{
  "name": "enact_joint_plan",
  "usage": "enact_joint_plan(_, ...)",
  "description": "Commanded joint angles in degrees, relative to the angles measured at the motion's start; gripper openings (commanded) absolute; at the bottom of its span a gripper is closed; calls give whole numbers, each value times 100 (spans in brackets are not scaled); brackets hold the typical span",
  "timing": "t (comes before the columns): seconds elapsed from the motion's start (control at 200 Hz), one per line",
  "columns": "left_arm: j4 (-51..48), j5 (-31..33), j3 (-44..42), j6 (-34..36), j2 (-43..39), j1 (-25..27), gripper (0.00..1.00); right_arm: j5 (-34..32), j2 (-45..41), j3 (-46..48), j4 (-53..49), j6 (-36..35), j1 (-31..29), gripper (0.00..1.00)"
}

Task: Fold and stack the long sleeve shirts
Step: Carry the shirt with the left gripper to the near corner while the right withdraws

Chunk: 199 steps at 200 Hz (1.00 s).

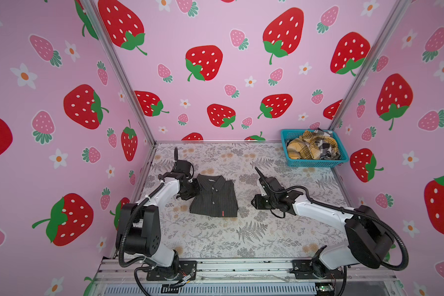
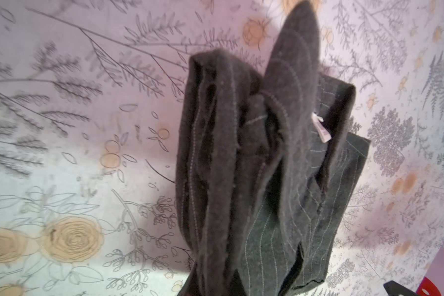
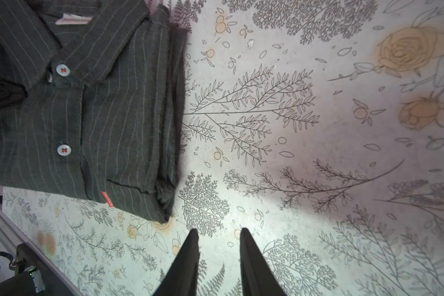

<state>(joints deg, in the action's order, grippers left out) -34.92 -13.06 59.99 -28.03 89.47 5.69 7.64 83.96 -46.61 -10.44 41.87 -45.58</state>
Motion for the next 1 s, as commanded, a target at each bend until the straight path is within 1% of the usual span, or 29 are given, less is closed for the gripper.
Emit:
enact_joint_plan(0.0, -467, 332, 326, 524, 183, -207, 0, 58, -173, 231, 164, 70, 1, 29)
enact_joint_plan(0.11, -524, 405, 435, 825, 337, -496, 0, 91, -362, 466, 347, 135, -32, 29)
enact_joint_plan(0.305, -701, 484, 922, 1078, 730, -1136, 0, 84, -694, 747, 611, 155, -78, 29)
enact_joint_plan(0.32, -727, 642, 974, 1104, 763, -1165, 0, 80, -721, 768, 625, 147, -81, 29)
enact_joint_plan(0.485, -885, 1330, 1519, 1265, 1177, -1372, 0, 150, -949, 1000, 995, 77, -88, 29)
enact_joint_plan(0.645, -991, 1961, 2199, 1513, 1588, -1621, 0, 399, -883, 1149, 1339, 4, -85, 28)
enact_joint_plan(0.775, -997, 2540, 2885, 1900, 2055, -1750, 0, 490, -901, 1286, 1541, -57, -96, 28)
enact_joint_plan(0.865, -1035, 2776, 3418, 2209, 2518, -1829, 0, 559, -997, 1442, 1712, -58, -103, 28)
enact_joint_plan(0.99, -961, 3090, 3889, 2575, 3071, -1967, 0, 582, -1161, 1552, 1805, -83, -106, 28)
